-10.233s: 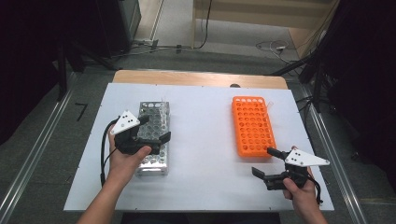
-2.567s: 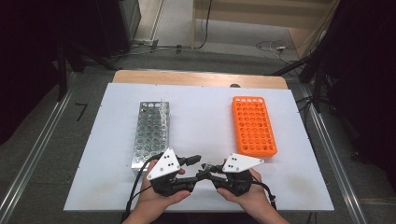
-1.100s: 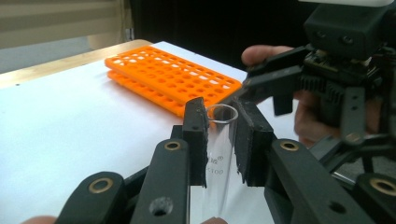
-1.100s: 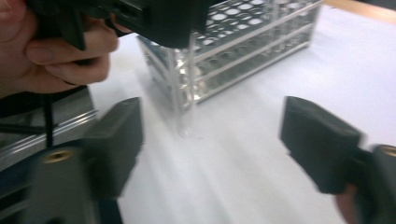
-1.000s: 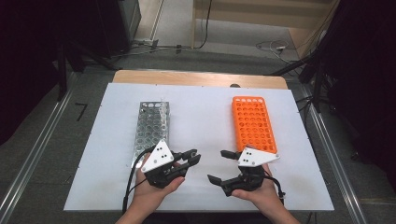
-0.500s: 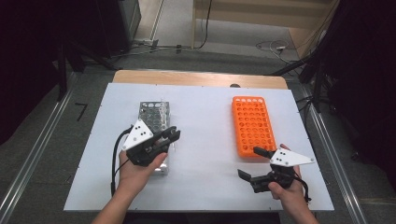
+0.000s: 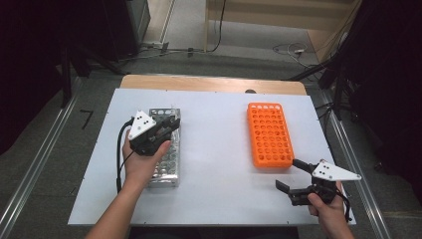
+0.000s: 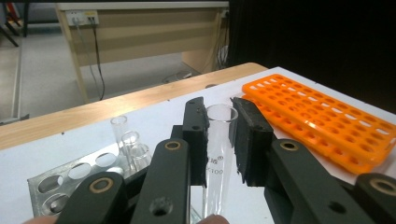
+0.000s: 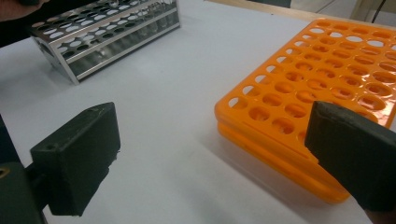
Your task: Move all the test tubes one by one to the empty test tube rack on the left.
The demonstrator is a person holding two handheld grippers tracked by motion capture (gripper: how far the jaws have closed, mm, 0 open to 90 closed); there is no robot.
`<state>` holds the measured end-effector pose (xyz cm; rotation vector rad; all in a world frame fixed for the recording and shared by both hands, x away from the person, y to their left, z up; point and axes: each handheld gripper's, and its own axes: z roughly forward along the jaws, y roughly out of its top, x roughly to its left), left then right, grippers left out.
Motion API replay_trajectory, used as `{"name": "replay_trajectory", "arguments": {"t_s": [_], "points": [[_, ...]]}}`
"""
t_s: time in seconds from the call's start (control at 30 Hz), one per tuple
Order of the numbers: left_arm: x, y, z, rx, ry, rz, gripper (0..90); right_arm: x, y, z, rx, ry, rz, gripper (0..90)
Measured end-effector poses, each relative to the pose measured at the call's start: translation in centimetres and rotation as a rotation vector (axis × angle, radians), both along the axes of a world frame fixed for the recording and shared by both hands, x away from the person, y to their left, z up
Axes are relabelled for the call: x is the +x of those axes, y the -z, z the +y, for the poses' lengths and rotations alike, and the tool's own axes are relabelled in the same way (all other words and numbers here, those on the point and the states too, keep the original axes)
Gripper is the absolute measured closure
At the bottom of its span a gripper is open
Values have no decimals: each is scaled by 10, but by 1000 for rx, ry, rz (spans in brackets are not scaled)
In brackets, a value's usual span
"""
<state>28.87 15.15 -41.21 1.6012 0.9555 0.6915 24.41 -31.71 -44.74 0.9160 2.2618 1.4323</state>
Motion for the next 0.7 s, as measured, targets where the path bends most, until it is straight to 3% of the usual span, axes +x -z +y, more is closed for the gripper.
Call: {"name": "replay_trajectory", "arguments": {"t_s": [0.1,0.27,0.47,0.7], "points": [[2,3,-1,23,-27,-20,760,2,0,-4,9,5,-1,19],[7,8,1,16,-36,-15,759,3,1,-7,12,13,1,19],[10,13,2,46,-62,5,759,3,0,-9,15,21,1,20],[14,19,2,80,-63,116,729,4,1,-11,14,33,5,20]]}}
